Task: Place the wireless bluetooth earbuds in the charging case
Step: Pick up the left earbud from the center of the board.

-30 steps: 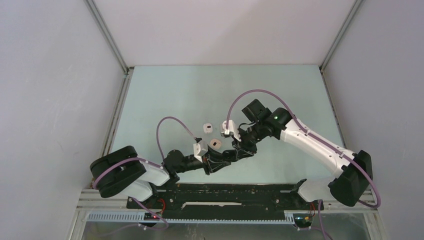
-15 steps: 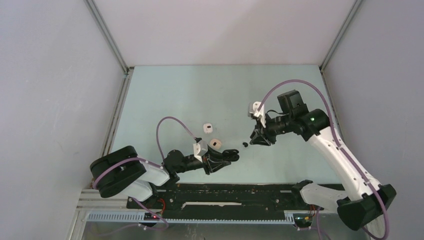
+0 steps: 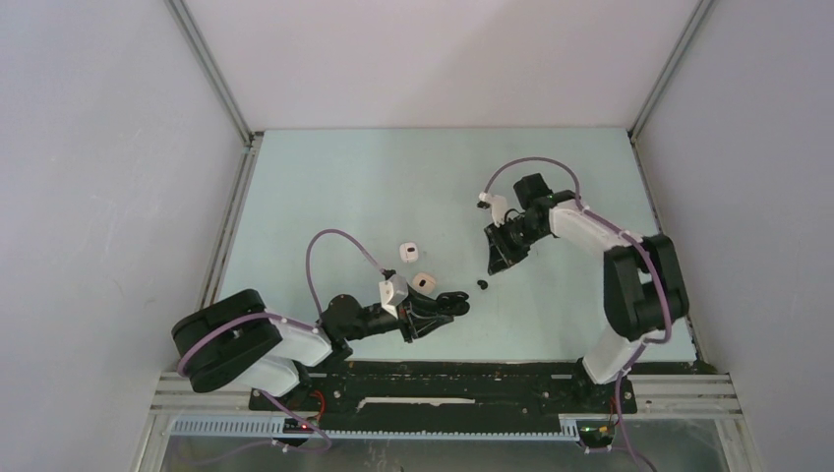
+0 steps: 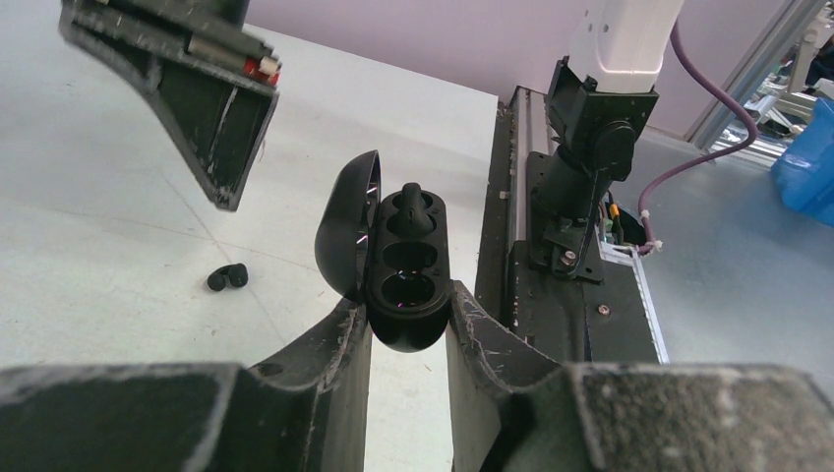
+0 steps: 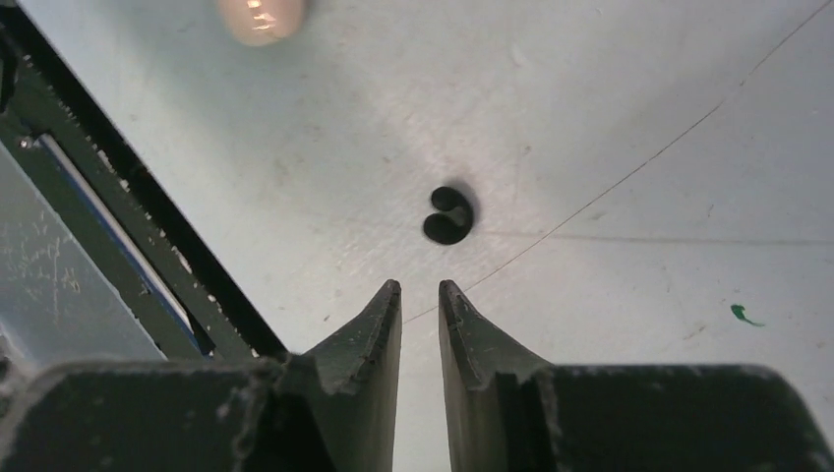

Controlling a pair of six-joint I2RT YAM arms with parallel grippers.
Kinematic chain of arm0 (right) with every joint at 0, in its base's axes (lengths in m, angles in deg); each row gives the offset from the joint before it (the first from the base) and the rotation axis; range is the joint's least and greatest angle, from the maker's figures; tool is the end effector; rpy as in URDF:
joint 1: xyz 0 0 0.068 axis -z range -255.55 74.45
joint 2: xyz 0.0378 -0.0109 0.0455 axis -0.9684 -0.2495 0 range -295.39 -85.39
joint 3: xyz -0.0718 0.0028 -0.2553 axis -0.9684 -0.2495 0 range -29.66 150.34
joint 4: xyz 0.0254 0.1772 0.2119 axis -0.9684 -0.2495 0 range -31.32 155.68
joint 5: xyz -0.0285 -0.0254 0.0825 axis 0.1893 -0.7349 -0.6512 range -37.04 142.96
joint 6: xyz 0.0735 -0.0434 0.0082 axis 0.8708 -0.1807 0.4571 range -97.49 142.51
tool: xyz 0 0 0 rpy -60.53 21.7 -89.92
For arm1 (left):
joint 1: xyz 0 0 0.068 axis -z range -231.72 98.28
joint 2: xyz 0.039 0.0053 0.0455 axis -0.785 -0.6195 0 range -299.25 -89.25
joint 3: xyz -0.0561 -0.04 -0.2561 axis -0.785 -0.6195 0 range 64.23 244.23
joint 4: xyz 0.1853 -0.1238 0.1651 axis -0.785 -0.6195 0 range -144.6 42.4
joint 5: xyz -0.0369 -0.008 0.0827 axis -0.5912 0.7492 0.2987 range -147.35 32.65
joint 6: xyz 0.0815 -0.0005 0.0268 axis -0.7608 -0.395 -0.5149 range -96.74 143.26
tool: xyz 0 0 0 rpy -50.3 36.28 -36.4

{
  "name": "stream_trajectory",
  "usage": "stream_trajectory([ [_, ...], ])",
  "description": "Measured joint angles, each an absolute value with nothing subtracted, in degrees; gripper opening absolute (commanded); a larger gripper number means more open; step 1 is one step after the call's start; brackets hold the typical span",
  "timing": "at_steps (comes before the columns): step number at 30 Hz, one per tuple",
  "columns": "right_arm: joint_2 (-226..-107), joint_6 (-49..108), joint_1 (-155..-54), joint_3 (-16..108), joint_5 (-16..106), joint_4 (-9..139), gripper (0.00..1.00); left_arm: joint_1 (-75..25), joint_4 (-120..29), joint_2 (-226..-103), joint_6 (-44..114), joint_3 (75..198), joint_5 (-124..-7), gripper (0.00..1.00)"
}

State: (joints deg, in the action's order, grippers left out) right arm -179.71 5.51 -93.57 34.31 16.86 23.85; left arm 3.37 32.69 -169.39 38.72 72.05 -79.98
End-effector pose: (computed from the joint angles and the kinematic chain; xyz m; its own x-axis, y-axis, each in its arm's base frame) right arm 0.3067 0.1465 0.1597 -0.7427 -0.4899 -0.4566 -0.6676 0.5954 0.4470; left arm 0.1221 -0.2260 0.1544 -0.1835 -0.1671 -0.9687 0.9609 0.1775 -0.2126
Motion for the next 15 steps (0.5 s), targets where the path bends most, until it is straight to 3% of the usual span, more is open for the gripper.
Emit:
stream_trajectory([
  [6,-189.7,8.22,-93.42,37.76,18.59,23.99,0.26,3.37,31.97,-169.08,38.68,72.05,-79.96,0.0],
  [15,-193.5,9.03,-93.92,38.83,20.58,24.03,0.27,3.37,31.29,-169.08,38.7,72.05,-80.0,0.0],
])
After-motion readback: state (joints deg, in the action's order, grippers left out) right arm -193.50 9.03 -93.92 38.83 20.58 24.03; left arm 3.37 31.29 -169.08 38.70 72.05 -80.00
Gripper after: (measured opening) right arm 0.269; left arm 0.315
